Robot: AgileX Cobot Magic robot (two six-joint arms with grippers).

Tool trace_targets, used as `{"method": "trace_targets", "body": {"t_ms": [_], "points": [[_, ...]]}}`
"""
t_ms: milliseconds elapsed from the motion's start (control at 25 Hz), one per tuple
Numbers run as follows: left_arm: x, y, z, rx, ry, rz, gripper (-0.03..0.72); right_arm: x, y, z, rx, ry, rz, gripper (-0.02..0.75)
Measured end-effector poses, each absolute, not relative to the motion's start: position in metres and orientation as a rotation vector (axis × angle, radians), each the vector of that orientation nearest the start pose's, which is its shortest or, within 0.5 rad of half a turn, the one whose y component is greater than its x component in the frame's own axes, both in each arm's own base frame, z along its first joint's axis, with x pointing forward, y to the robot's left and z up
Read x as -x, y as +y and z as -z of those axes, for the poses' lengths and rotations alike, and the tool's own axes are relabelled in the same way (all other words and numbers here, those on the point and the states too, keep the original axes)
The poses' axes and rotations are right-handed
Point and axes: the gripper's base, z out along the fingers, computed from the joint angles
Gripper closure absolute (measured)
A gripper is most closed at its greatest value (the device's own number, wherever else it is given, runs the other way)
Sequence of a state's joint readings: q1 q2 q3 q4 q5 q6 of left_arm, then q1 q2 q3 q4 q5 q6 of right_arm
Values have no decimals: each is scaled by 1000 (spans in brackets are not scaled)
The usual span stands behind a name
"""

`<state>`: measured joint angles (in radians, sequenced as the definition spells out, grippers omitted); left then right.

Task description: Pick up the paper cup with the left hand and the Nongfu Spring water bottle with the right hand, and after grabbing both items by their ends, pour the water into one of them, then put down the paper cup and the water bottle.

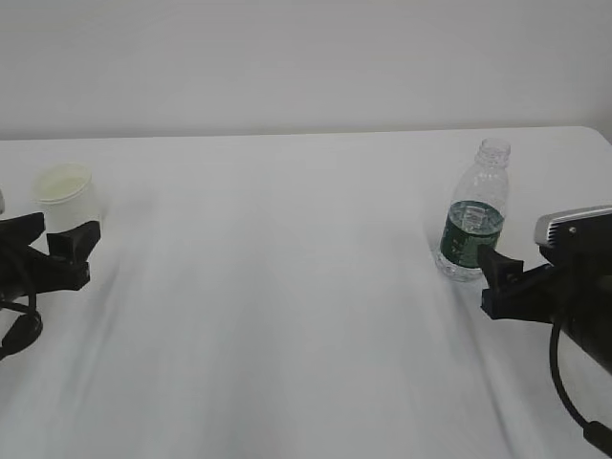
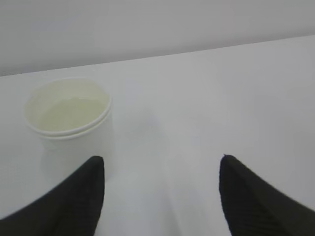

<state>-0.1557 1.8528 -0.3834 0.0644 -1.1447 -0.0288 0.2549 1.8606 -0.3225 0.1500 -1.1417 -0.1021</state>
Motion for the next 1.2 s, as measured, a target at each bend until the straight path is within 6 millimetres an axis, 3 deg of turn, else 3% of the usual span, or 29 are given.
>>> {"method": "trace_targets", "body": {"t_ms": [520,1200], "points": [[-237,-37,-149,-127,1733,111,174,-223,45,-131,173,1821,-27,144],[-203,-23,-226,-21,1452,79,174,-206,41,-174,143,1713,-57,144]]}}
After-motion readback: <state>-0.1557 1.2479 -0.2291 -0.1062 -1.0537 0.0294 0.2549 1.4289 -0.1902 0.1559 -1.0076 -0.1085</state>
